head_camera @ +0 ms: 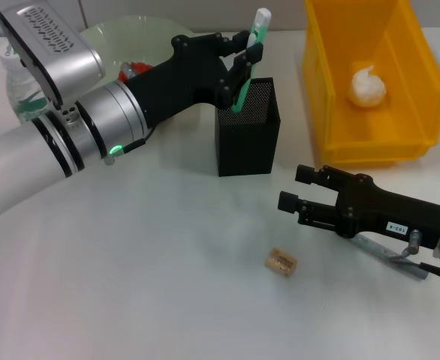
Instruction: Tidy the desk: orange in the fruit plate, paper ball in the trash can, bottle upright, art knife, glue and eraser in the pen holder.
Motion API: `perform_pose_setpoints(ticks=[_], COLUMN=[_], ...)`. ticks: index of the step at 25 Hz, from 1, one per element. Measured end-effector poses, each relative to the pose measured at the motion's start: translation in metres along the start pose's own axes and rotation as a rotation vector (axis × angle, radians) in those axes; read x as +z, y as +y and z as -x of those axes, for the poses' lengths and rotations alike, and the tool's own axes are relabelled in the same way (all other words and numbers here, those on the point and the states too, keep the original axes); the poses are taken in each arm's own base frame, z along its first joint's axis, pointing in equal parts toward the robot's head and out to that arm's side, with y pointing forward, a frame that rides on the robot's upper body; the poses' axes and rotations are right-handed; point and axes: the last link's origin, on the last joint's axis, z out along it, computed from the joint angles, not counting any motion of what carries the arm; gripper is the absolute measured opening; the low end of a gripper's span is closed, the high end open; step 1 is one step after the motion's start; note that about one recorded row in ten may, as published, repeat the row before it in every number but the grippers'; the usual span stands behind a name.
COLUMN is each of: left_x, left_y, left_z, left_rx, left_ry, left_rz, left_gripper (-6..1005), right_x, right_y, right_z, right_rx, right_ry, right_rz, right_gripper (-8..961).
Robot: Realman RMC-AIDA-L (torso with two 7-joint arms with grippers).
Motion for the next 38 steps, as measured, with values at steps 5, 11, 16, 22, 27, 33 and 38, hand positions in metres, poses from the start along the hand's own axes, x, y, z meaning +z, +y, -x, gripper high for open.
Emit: perform_pose_setpoints(ticks=[5, 11, 16, 22, 27, 33, 38], left_x=[-0.001, -0.002, -0.009, -0.028, -0.06, -0.115, -0.152], left_y=[-0.001, -0.003, 0.007, 0.018, 0.024, 0.026, 0.026], left_z=[0.001, 0.001, -0.011, -0.038, -0.05, -0.023, -0.008], left_rx=[-0.007, -0.018, -0.06, -0.157, -0.154, -0.154, -0.212], left_ry=[-0.001, 0.002, 0.091, 0.223, 0.247, 0.07, 0.076], left_rz=[-0.01, -0.019, 0.056, 0.232, 0.424, 0.524, 0.421], left_gripper=[203, 342, 463, 464, 577, 646, 687], right_x=[0.0, 0.0, 0.0, -0.001, -0.001, -0.002, -0.014], right_y=[0.0, 0.0, 0.0, 0.0, 0.0, -0.001, 0.004], right_z=[0.0, 0.0, 0.0, -0.001, 0.0, 0.013, 0.07], right_rx=[0.0, 0.0, 0.001, 0.003, 0.002, -0.018, -0.063], right_ry=[0.0, 0.0, 0.0, -0.001, -0.002, -0.015, -0.032], right_rz=[0.0, -0.001, -0.002, -0.005, -0.001, 0.02, 0.13], right_gripper=[790, 790, 790, 790, 790, 789, 789])
